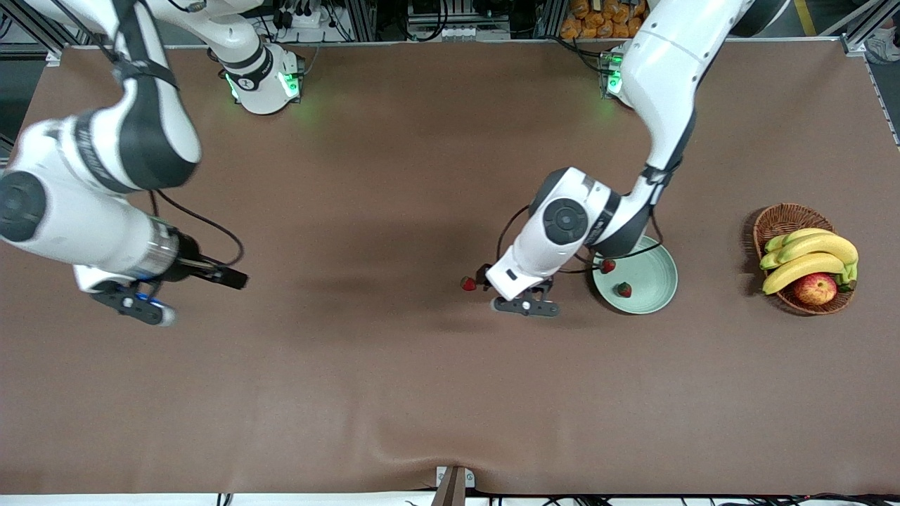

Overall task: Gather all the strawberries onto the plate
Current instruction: 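Release the third strawberry at the middle and retract the right arm to rest, then grasp the third strawberry with the left gripper and carry it over the plate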

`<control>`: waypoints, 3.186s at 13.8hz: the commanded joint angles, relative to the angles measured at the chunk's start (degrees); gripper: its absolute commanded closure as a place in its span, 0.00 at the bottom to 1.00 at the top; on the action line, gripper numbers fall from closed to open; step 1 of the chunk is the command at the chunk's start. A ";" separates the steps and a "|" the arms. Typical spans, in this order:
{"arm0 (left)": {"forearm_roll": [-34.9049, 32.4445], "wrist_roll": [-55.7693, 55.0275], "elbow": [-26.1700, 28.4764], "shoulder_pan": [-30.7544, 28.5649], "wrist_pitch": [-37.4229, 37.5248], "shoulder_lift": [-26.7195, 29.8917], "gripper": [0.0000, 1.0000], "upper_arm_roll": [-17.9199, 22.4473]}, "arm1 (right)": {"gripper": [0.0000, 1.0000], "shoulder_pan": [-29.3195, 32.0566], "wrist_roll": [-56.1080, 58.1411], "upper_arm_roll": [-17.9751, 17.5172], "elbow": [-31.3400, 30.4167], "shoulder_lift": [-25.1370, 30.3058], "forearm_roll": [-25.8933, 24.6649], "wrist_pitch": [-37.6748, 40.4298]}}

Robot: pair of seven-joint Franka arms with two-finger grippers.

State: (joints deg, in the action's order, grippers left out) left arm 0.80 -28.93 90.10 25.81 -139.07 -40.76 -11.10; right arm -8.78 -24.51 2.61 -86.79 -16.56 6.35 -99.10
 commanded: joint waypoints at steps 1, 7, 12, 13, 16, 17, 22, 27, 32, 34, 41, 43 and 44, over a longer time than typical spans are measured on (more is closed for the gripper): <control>0.87 -3.66 -3.52 2.39 -2.25 -3.35 0.00 0.37 | 0.00 6.20 10.24 -1.38 -7.41 9.67 -0.81 0.31; 0.25 -10.35 -5.20 7.67 -7.26 -7.48 0.00 1.25 | 0.00 12.81 28.27 -1.64 -6.21 15.77 -2.04 9.53; -5.72 -10.27 -4.23 7.50 -7.18 -7.57 0.11 1.25 | 0.00 10.28 24.89 -1.47 -0.32 15.33 -3.89 17.18; -6.33 -10.18 -4.14 7.50 -7.18 -7.75 0.13 1.34 | 0.00 9.49 22.78 -1.47 0.39 15.24 -3.89 17.71; -7.40 -10.35 -4.41 7.67 -7.18 -8.54 0.23 1.69 | 0.00 8.60 22.14 -1.47 0.75 15.15 -3.89 17.72; -7.48 -10.53 -4.32 7.76 -7.09 -8.45 0.24 1.69 | 0.00 8.86 22.23 -1.47 0.75 15.15 -3.80 17.81; -8.36 -10.36 -3.09 7.14 -6.47 -8.02 0.61 1.69 | 0.00 8.95 22.14 -1.38 1.36 15.15 -3.71 19.64; -8.36 -10.27 -3.17 6.88 -2.90 -6.44 0.85 2.04 | 0.00 9.83 22.49 -1.20 3.64 13.92 -4.59 20.27; -8.45 -9.39 -1.95 3.54 7.93 1.90 0.87 2.13 | 0.00 10.01 22.14 -1.20 3.73 13.75 -4.86 20.36; -8.97 -3.72 1.64 -0.56 8.29 6.11 0.87 2.57 | 0.00 10.09 22.49 -1.11 3.91 13.75 -4.86 20.27; -9.15 18.54 19.38 -16.83 3.83 17.82 0.87 1.78 | 0.00 9.57 22.14 -1.29 3.82 13.83 -5.91 20.27; -9.15 22.67 23.70 -21.13 0.48 18.70 0.87 1.43 | 0.00 9.57 22.05 -1.29 3.82 13.92 -5.91 20.27; -9.15 25.56 25.37 -23.68 -0.92 19.05 0.87 1.34 | 0.00 9.57 22.05 -1.29 3.82 13.92 -5.91 20.09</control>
State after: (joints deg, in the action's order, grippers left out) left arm -7.20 -7.07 109.56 6.46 -136.55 -24.76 -8.68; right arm 0.78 -1.62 1.71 -84.63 -2.00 1.78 -80.02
